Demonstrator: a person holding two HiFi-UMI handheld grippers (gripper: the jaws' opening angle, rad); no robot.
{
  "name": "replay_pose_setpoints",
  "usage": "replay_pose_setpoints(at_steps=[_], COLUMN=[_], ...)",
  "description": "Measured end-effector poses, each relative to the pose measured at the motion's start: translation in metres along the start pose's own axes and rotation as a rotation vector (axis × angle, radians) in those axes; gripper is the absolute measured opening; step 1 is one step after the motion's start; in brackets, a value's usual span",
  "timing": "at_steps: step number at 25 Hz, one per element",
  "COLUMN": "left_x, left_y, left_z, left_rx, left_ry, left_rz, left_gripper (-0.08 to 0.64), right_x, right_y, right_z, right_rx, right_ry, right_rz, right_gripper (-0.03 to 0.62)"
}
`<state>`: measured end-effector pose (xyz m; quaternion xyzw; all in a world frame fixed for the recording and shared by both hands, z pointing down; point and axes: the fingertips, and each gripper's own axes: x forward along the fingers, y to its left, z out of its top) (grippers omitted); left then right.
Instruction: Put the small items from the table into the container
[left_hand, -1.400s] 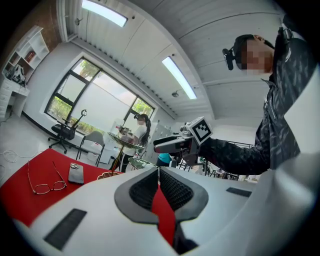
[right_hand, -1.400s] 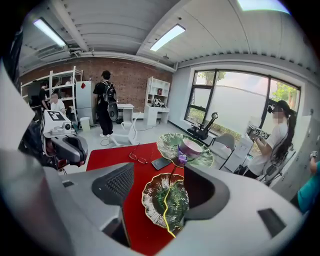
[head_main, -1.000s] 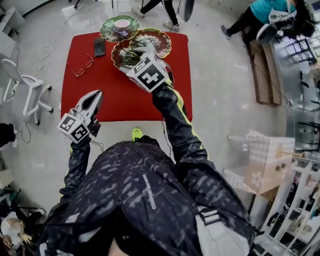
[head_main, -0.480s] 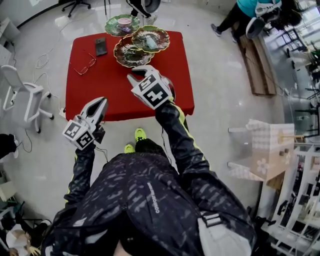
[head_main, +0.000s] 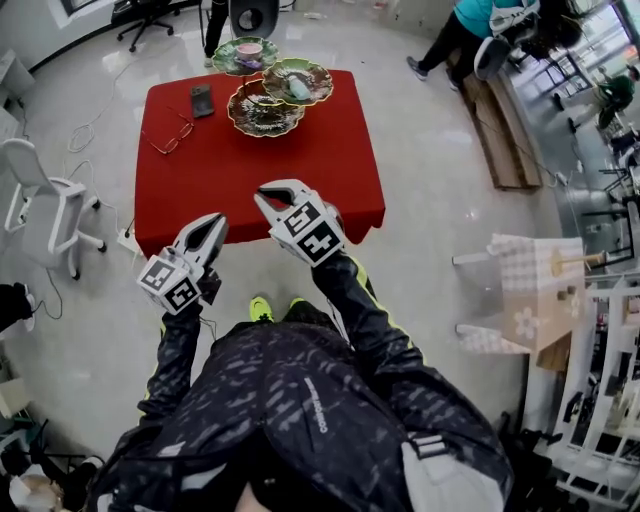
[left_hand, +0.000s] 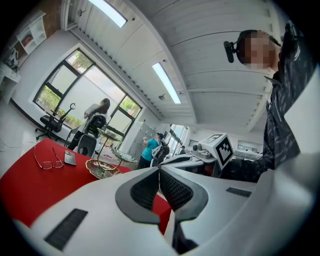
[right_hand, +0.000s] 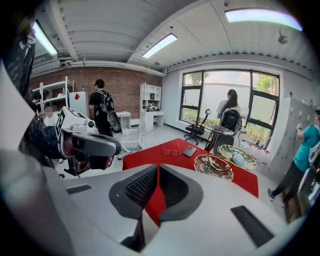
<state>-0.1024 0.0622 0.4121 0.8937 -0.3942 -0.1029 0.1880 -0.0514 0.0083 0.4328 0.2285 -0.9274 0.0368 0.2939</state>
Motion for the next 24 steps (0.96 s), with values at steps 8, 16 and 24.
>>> replay_pose_setpoints(at_steps=[8, 16, 24], left_x=[-0.004, 0.006, 0.006], left_y=[-0.022, -0.031, -0.038], left_z=[0.005, 0.007, 0.002], left_rx=[0.029, 0.046, 0.032], left_ry=[-0.014, -0.011, -0.007], left_rz=[-0.02, -0.033, -0.025], left_gripper=[0.012, 0.012, 0.012], right_x=[-0.005, -0.013, -0.019], right_y=[0.034, 0.035, 0.038], right_z=[-0.008, -0.004, -0.005], right_rx=[-0.015, -0.024, -0.028], right_ry=[-0.006, -0.028, -0.027], right_rz=[0.049, 0.047, 0.053], right_gripper=[0.023, 0.023, 0.023])
